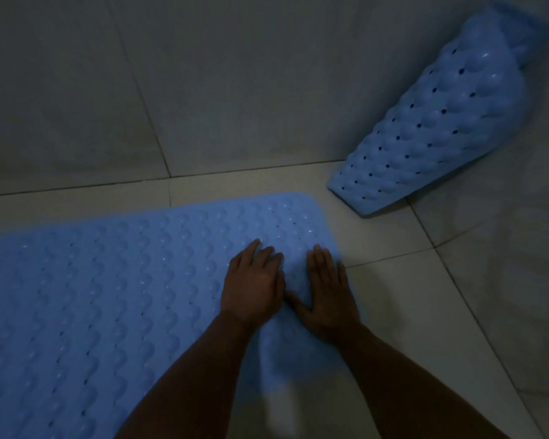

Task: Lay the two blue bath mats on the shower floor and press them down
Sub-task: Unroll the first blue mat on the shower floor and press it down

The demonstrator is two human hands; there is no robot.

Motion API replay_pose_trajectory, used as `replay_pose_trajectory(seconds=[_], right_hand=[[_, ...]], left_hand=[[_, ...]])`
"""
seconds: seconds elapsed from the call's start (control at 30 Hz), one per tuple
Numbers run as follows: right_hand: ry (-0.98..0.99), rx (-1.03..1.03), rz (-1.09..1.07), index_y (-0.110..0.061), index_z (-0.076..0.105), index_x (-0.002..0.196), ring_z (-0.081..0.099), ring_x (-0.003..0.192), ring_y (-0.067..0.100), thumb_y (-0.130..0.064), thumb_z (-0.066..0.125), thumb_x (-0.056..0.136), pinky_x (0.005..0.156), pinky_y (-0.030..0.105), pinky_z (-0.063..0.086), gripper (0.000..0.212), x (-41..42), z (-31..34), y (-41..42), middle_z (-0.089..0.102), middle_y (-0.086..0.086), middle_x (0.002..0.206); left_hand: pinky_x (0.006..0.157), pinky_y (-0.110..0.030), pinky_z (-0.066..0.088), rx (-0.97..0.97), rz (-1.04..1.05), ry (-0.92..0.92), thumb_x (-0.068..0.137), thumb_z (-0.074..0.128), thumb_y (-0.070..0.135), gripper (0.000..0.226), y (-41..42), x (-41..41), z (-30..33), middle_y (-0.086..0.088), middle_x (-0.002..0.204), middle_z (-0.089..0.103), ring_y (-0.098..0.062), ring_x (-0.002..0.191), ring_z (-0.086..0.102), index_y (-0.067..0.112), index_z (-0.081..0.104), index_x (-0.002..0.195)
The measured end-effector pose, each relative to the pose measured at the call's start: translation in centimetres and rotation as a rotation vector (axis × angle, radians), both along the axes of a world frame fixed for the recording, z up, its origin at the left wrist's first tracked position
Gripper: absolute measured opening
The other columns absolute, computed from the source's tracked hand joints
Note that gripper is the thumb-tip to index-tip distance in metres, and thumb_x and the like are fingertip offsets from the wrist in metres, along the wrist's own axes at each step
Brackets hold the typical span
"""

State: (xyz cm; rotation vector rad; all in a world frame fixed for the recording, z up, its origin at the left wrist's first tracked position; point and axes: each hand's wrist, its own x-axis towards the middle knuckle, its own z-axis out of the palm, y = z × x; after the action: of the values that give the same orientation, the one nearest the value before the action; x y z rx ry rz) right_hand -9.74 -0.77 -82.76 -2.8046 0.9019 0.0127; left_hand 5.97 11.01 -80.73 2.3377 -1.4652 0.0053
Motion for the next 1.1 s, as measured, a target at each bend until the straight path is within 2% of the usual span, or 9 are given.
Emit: replay_pose_trajectory(seconds=[0.33, 0.5, 0.57, 0.63, 0.7, 0.77, 0.83, 0.97, 1.1], right_hand=[[-0.084, -0.032, -0.011, -0.009, 0.024, 0.158, 0.004, 0.156, 0.017, -0.068, 0.026, 0.097, 0.125, 0.052, 0.012, 0.085, 0.0, -1.2, -0.3, 0.014, 0.008, 0.168], [-0.024, 0.074, -0.026, -0.015, 0.011, 0.161, -0.008, 0.155, 0.013, -0.08, 0.016, 0.09, 0.126, 0.045, -0.001, 0.096, 0.2, -0.3, -0.5, 0.0, 0.001, 0.169], [0.064, 0.194, -0.029, -0.018, 0.009, 0.161, -0.011, 0.153, 0.011, -0.088, 0.022, 0.081, 0.126, 0.041, -0.003, 0.107, 1.0, 0.9, -1.4, -0.002, 0.0, 0.169], [0.1, 0.377, -0.099, -0.016, 0.032, 0.156, 0.012, 0.154, 0.016, -0.077, 0.046, 0.084, 0.123, 0.035, 0.012, 0.096, 2.1, 3.3, -3.2, 0.02, 0.004, 0.166], [-0.092, 0.44, -0.233, -0.017, 0.065, 0.131, 0.051, 0.136, 0.018, -0.057, 0.066, 0.088, 0.11, 0.026, 0.036, 0.059, 2.3, 5.6, -4.9, 0.06, 0.003, 0.142], [-0.244, 0.352, -0.298, -0.019, 0.069, 0.124, 0.062, 0.123, 0.017, -0.052, 0.069, 0.088, 0.105, 0.027, 0.045, 0.049, 1.5, 6.6, -4.7, 0.069, 0.0, 0.128], [-0.176, 0.295, -0.247, -0.018, 0.057, 0.14, 0.05, 0.137, 0.022, -0.053, 0.063, 0.092, 0.115, 0.035, 0.039, 0.06, -0.1, 5.8, -3.0, 0.057, 0.005, 0.144], [0.088, 0.193, -0.101, -0.017, 0.014, 0.16, 0.001, 0.156, 0.027, -0.076, 0.03, 0.089, 0.126, 0.047, 0.008, 0.094, -2.7, 1.9, 0.2, 0.006, 0.009, 0.168], [0.017, 0.005, -0.101, -0.014, 0.011, 0.16, -0.003, 0.156, 0.025, -0.075, 0.024, 0.092, 0.126, 0.05, 0.004, 0.092, -2.9, -0.2, 1.7, 0.0, 0.009, 0.169]], left_hand=[[0.108, -0.051, 0.04, -0.091, -0.002, 0.037, 0.105, 0.041, 0.041, 0.046, 0.1, -0.5, -1.7, -0.008, 0.143, 0.059, -0.032, 0.149, 0.035, 0.014, 0.065, 0.133], [0.108, -0.051, 0.042, -0.082, 0.013, 0.021, 0.103, 0.041, 0.039, 0.045, -0.1, 0.0, -1.1, -0.008, 0.144, 0.059, -0.033, 0.149, 0.035, 0.014, 0.066, 0.132], [0.106, -0.05, 0.043, -0.091, 0.03, 0.003, 0.103, 0.04, 0.04, 0.045, -0.2, 0.5, 0.1, -0.008, 0.143, 0.06, -0.033, 0.148, 0.037, 0.015, 0.066, 0.13], [0.105, -0.05, 0.043, -0.077, 0.049, 0.003, 0.103, 0.04, 0.039, 0.044, 0.0, 0.8, 1.7, -0.007, 0.141, 0.061, -0.033, 0.147, 0.038, 0.016, 0.067, 0.129], [0.105, -0.05, 0.041, -0.056, 0.058, 0.006, 0.104, 0.038, 0.04, 0.045, 0.5, 0.7, 3.0, -0.007, 0.141, 0.061, -0.033, 0.148, 0.036, 0.016, 0.066, 0.13], [0.106, -0.05, 0.039, -0.058, 0.065, 0.008, 0.105, 0.034, 0.041, 0.049, 0.7, 0.7, 3.6, -0.008, 0.14, 0.061, -0.033, 0.148, 0.036, 0.014, 0.066, 0.13], [0.107, -0.05, 0.038, -0.043, 0.065, 0.024, 0.105, 0.033, 0.042, 0.05, 1.2, 0.8, 3.7, -0.008, 0.14, 0.061, -0.033, 0.148, 0.035, 0.014, 0.065, 0.131], [0.107, -0.049, 0.037, -0.025, 0.093, 0.027, 0.105, 0.035, 0.042, 0.048, 2.0, -0.1, 2.6, -0.007, 0.141, 0.06, -0.032, 0.148, 0.035, 0.015, 0.066, 0.13], [0.107, -0.048, 0.037, -0.02, 0.064, 0.031, 0.105, 0.036, 0.044, 0.048, 1.7, -0.6, 1.5, -0.006, 0.142, 0.06, -0.031, 0.148, 0.035, 0.017, 0.065, 0.131]])
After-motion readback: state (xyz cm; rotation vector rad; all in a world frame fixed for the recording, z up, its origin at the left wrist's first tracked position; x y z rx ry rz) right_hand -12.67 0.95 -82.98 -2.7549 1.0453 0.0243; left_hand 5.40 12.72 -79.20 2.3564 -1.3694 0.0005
